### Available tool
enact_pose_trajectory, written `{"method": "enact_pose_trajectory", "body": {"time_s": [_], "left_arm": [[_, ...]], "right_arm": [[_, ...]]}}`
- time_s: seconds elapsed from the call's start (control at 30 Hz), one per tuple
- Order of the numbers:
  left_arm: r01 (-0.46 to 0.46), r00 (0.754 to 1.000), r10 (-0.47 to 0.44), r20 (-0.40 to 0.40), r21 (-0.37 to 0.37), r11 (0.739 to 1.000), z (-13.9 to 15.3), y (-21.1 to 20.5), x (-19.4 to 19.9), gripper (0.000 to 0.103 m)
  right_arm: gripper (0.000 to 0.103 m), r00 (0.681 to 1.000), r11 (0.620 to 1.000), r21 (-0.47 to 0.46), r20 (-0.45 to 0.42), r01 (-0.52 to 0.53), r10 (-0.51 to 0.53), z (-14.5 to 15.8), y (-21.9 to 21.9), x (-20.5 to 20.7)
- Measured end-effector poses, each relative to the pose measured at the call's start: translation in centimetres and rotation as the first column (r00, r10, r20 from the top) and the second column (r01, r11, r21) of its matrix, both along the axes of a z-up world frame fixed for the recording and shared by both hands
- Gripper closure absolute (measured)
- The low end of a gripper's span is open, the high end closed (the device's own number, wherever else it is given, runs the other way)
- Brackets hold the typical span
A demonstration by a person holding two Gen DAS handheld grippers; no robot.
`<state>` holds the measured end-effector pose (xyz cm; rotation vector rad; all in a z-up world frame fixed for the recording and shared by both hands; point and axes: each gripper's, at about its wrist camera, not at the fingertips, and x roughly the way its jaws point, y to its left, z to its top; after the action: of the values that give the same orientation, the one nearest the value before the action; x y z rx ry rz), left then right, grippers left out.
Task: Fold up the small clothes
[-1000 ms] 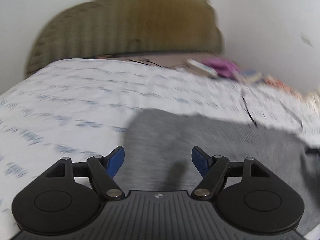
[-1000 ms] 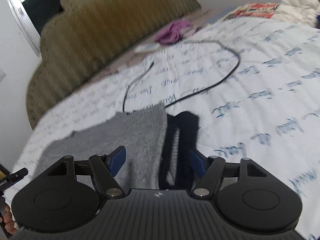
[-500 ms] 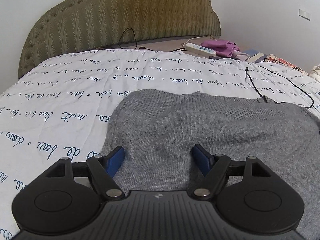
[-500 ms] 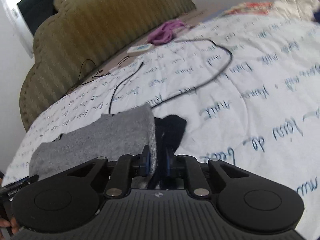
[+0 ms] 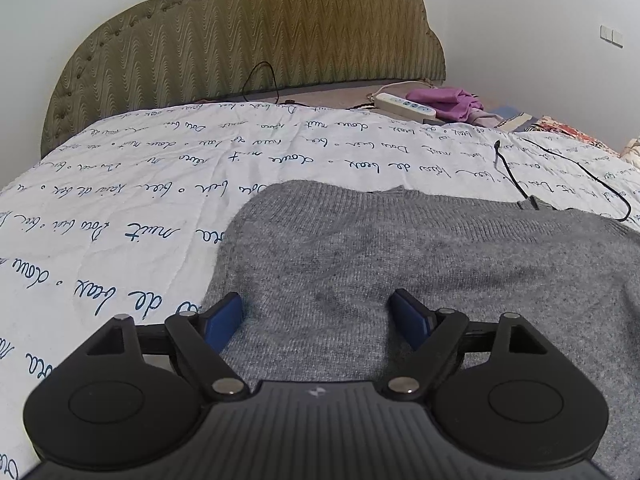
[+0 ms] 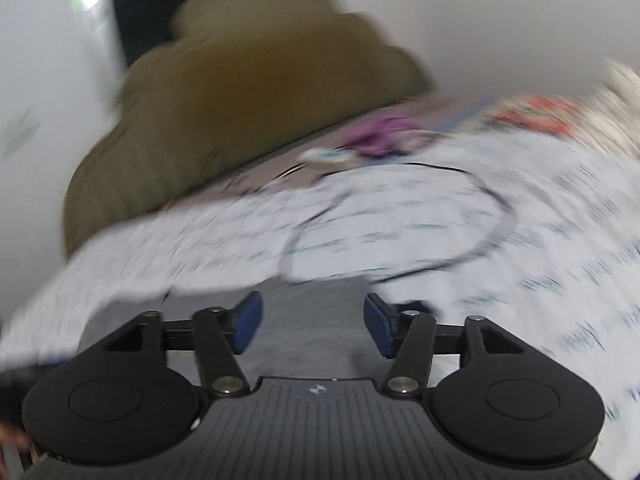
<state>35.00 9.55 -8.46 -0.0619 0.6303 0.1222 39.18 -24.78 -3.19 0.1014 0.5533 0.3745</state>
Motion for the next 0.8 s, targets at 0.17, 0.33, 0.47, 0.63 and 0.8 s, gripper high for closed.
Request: {"method": "enact_pose_trajectory", "body": {"time_s": [0.17, 0.33, 0.47, 0.63, 0.8], "left_arm": [[-0.007, 1.0, 0.007, -0.002, -0.037, 0.999, -0.2, 0.7, -0.1, 0.017], [-0.006, 1.0, 0.005, -0.011, -0.085, 0.996, -0.4, 1.4, 0.4, 0.013], [-0.005, 0.999, 0.011, 0.035, -0.161, 0.987, 1.5, 2.7, -1.9, 0.014], [0.006, 0.983, 0.06, 0.176, -0.351, 0.937, 3.9, 6.5, -9.5, 0.014], [-0.064, 0.989, 0.125, 0.081, -0.529, 0.846, 1.9, 9.4, -12.3, 0.014]], "right_arm": [[0.041, 0.994, 0.982, -0.19, -0.105, 0.015, -0.036, -4.7, 2.5, 3.2], [0.047, 0.995, 0.998, -0.041, -0.086, 0.055, -0.059, -5.6, -0.4, 3.3], [0.042, 0.991, 0.99, -0.119, -0.096, 0.08, -0.092, -3.3, 1.4, 2.0], [0.01, 0.999, 0.999, -0.048, 0.047, -0.003, 0.006, -1.2, 1.4, -3.9], [0.011, 0.996, 0.994, -0.085, -0.053, 0.068, -0.072, -6.3, 0.5, -3.1]]}}
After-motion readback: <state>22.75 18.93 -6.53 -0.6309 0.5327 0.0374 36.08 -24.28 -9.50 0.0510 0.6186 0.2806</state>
